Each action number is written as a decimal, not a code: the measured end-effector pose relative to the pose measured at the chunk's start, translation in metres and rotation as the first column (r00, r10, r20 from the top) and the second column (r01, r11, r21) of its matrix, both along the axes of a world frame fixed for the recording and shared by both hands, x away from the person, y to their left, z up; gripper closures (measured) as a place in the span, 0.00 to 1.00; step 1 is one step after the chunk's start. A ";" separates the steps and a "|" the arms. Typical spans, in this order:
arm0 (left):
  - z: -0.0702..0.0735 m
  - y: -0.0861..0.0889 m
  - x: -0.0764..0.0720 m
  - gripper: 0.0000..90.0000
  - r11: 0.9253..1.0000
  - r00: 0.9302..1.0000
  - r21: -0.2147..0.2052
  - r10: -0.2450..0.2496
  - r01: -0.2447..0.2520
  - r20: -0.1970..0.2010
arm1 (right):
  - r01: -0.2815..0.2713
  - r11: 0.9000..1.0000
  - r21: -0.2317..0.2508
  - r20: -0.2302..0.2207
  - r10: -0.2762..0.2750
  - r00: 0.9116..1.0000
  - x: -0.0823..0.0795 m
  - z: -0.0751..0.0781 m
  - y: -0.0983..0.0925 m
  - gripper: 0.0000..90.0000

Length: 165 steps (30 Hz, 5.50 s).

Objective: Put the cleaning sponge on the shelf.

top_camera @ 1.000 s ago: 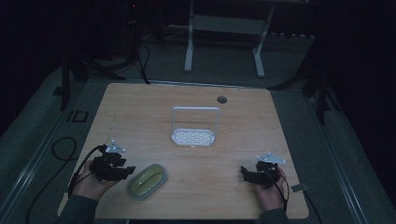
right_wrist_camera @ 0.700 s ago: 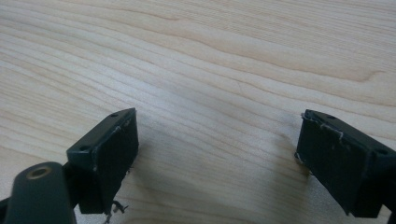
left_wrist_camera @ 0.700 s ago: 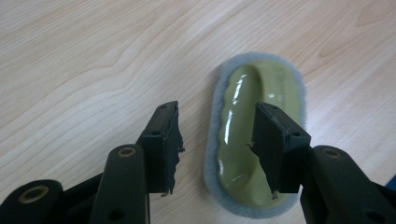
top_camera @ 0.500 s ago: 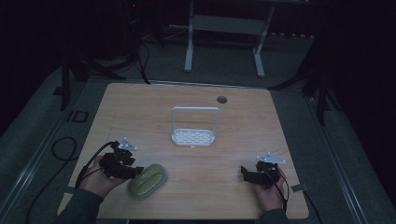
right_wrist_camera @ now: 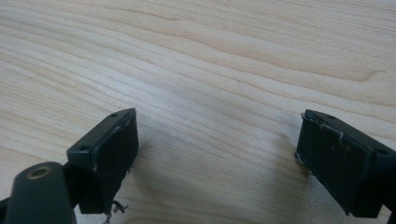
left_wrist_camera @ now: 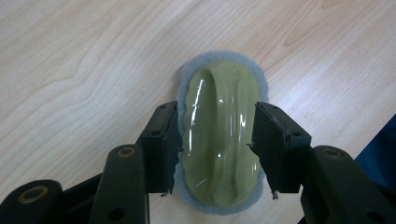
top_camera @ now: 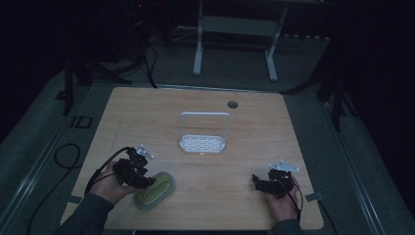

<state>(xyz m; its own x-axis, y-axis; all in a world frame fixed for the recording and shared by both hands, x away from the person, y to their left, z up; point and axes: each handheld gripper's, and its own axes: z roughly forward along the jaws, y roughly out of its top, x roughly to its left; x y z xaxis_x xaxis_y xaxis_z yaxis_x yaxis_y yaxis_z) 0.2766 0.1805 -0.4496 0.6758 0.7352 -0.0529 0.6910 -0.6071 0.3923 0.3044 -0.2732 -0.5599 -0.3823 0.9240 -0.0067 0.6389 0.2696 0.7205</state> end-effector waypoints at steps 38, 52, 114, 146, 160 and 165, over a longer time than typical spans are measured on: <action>-0.014 -0.031 0.021 0.60 0.983 0.981 0.166 -0.049 0.081 -0.187 | 0.000 1.000 0.000 0.000 0.000 1.000 0.000 0.000 0.000 0.14; -0.022 -0.033 0.024 0.66 0.976 0.971 0.193 -0.056 0.102 -0.233 | 0.000 1.000 0.000 0.000 0.000 1.000 0.000 0.000 0.000 0.14; 0.011 -0.068 0.068 0.80 0.948 0.965 0.184 -0.248 0.261 -0.089 | 0.000 1.000 0.000 0.001 0.000 1.000 0.000 0.000 0.000 0.14; 0.016 -0.081 0.084 0.80 0.920 0.938 0.199 -0.347 0.337 0.017 | -0.001 1.000 -0.001 0.001 0.001 1.000 0.000 0.000 0.000 0.14; 0.022 -0.086 0.088 0.80 0.911 0.928 0.204 -0.371 0.358 0.033 | 0.001 1.000 0.001 0.000 -0.001 1.000 0.000 0.000 0.000 0.14; 0.023 -0.087 0.090 0.80 0.909 0.927 0.211 -0.374 0.359 0.033 | 0.002 1.000 0.001 -0.001 -0.002 1.000 0.000 0.000 0.000 0.14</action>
<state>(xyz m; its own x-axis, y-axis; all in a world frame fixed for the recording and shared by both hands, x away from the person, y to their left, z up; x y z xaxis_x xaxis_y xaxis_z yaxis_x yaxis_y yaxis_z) 0.3669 0.0933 -0.4270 0.8963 0.4251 0.1264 0.3793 -0.8825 0.2780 0.3044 -0.2731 -0.5599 -0.3807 0.9247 -0.0050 0.6401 0.2674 0.7202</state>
